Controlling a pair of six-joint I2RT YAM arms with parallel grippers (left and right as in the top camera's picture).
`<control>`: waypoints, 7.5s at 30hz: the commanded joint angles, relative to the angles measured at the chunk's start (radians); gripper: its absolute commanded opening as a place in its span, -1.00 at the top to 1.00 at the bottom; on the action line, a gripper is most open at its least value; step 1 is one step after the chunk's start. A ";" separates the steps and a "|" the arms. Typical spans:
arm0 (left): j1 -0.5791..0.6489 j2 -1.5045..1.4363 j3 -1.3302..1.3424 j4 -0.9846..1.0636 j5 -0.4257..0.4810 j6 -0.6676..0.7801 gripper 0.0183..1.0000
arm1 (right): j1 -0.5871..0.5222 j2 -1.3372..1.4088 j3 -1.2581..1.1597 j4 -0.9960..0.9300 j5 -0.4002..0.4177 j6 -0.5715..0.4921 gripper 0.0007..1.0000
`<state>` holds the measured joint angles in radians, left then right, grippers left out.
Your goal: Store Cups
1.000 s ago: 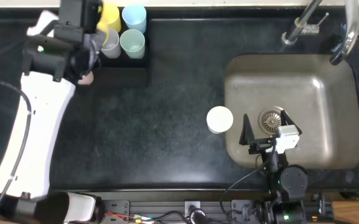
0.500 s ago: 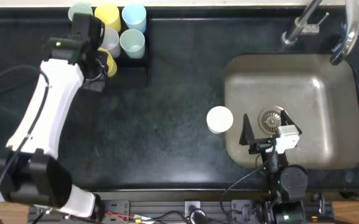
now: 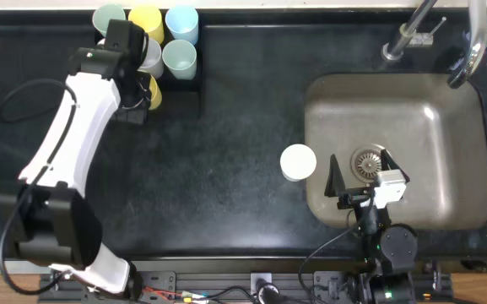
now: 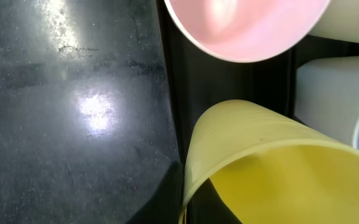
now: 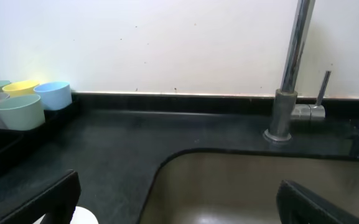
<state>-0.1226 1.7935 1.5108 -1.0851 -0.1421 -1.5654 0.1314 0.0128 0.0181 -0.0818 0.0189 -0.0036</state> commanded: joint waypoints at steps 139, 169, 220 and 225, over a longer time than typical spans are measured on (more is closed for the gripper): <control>0.084 -1.785 -1.503 1.000 0.148 1.461 -1.00 | 0.000 -0.009 -0.014 0.005 0.008 0.004 -0.99; 0.084 -1.785 -1.503 1.000 0.148 1.461 -1.00 | 0.000 -0.009 -0.013 0.005 0.008 0.004 -1.00; 0.084 -1.785 -1.503 1.001 0.148 1.461 -1.00 | 0.000 1.309 1.387 -1.357 -0.296 -0.064 -1.00; 0.084 -1.785 -1.503 1.000 0.148 1.461 -1.00 | 0.000 1.464 1.387 -1.377 -0.311 -0.056 -1.00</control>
<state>-0.0334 0.0166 0.0090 -0.0814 -0.0101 -0.1223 0.1318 1.4311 1.3762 -1.4567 -0.2424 -0.0521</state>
